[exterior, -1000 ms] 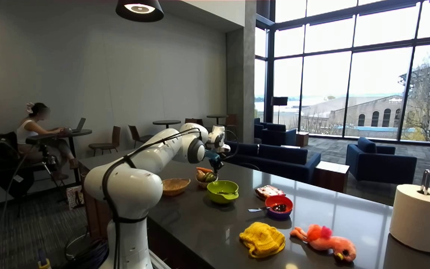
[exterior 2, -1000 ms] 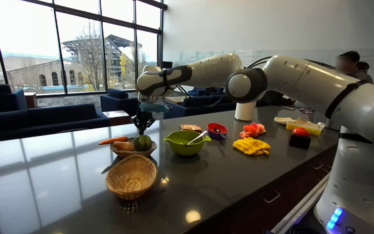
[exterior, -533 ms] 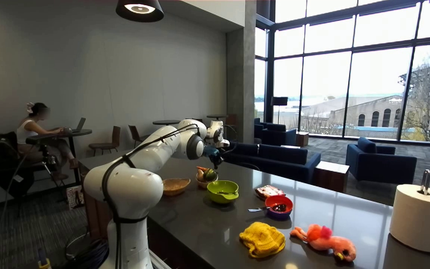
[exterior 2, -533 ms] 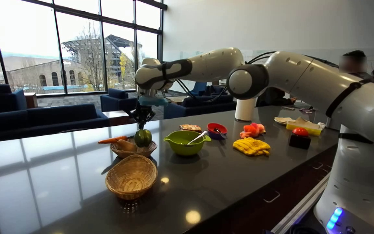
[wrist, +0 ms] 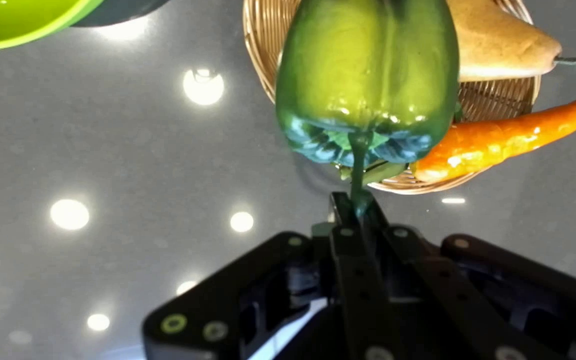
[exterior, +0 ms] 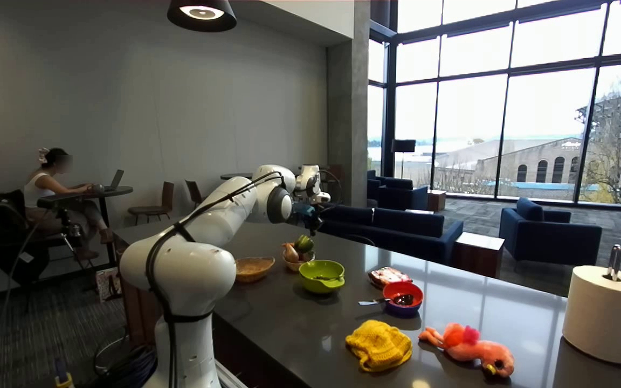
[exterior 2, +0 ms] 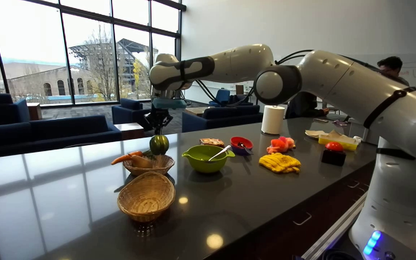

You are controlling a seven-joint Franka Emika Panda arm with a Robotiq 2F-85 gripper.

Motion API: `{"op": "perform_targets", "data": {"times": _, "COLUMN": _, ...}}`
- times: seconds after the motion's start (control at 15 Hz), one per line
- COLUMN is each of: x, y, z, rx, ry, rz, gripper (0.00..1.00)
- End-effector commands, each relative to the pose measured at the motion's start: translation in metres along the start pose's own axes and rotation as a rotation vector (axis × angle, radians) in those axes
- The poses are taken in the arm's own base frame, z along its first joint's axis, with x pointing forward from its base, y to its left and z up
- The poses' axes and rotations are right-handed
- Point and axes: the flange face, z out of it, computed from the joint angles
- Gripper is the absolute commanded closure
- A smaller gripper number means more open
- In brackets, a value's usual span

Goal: Take the green pepper out of the weaved basket and put it into the weaved basket right next to it

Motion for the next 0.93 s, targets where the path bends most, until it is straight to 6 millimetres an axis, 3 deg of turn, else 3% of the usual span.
{"op": "perform_targets", "data": {"times": 0.0, "x": -0.001, "y": 0.003, "z": -0.025, "rx": -0.060, "ry": 0.031, "rz": 0.026, "gripper": 0.98}}
{"op": "perform_targets", "data": {"times": 0.2, "x": -0.002, "y": -0.002, "z": -0.037, "rx": -0.057, "ry": 0.054, "rz": 0.039, "gripper": 0.98}}
{"op": "perform_targets", "data": {"times": 0.47, "x": -0.014, "y": -0.023, "z": -0.043, "rx": -0.030, "ry": 0.091, "rz": 0.013, "gripper": 0.98}}
{"op": "perform_targets", "data": {"times": 0.87, "x": -0.064, "y": -0.058, "z": -0.036, "rx": -0.032, "ry": 0.052, "rz": -0.027, "gripper": 0.98}}
